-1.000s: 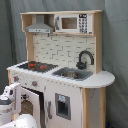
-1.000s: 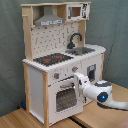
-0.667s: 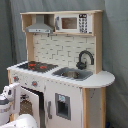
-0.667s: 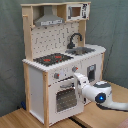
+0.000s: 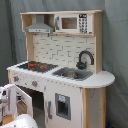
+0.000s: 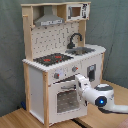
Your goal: Play with the kitchen
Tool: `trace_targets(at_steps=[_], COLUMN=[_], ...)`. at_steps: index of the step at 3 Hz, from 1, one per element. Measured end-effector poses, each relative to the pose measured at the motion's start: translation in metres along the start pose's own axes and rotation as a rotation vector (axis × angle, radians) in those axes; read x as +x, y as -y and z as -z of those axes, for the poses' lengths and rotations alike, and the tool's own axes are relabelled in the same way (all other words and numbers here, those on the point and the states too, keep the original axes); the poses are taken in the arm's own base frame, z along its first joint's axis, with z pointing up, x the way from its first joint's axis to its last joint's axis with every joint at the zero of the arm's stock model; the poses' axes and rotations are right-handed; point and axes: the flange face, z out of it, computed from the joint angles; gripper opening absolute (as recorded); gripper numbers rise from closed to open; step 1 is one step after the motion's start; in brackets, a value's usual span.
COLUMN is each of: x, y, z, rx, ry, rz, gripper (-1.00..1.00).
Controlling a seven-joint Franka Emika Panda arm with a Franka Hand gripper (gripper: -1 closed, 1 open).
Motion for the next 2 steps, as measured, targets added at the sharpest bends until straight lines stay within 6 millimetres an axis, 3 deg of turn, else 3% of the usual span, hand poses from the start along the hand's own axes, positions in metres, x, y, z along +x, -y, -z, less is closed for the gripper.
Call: trace_targets(at_steps=[2], x=[0.0099], y=[0.0102], z=[0.0179], rx=[-0.059], ry=[0.076], rz=[-0.009], gripper=[-1.0])
